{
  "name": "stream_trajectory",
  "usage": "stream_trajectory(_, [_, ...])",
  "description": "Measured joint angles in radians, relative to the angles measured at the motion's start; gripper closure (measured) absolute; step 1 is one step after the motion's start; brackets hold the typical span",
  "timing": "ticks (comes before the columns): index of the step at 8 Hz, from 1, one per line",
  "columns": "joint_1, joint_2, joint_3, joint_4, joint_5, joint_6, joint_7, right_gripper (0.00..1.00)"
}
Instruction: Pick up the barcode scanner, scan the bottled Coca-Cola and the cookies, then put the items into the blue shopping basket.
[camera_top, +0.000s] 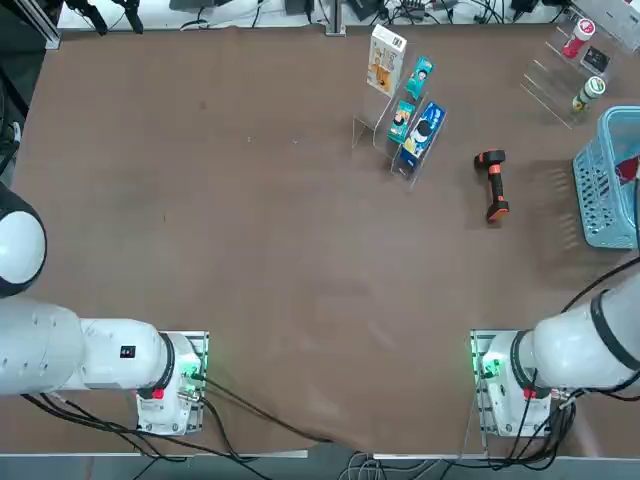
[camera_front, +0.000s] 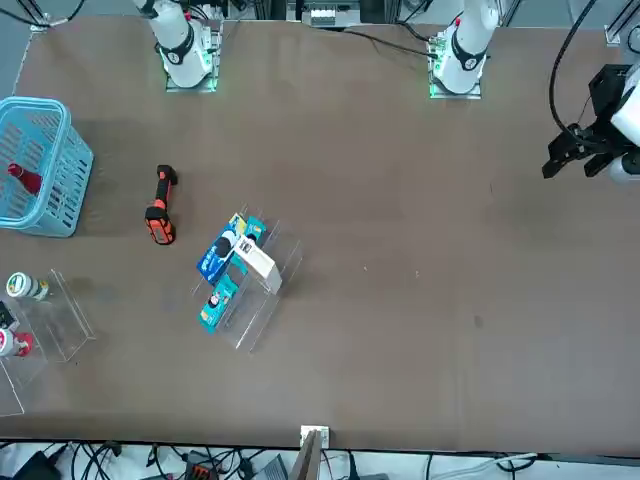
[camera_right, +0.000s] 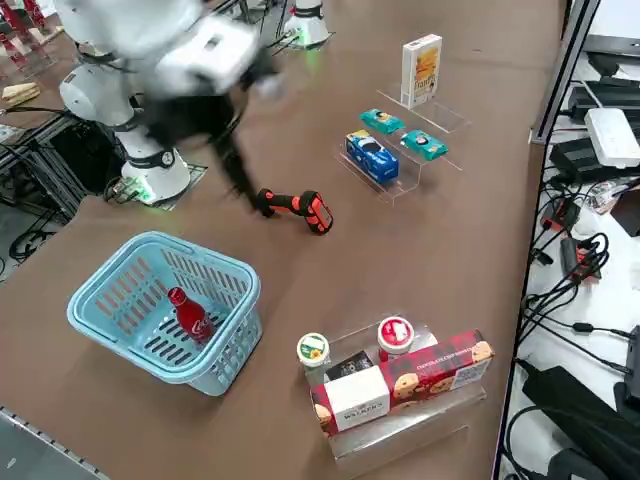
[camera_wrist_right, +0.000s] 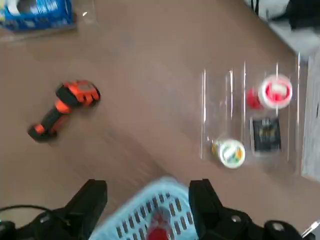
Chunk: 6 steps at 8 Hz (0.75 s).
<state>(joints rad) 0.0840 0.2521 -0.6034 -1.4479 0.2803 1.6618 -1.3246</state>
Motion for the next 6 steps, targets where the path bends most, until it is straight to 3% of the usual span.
stream_trajectory(6, [0.495, 0.017, 0.009, 0.109, -0.067, -0.065, 0.648, 0.00])
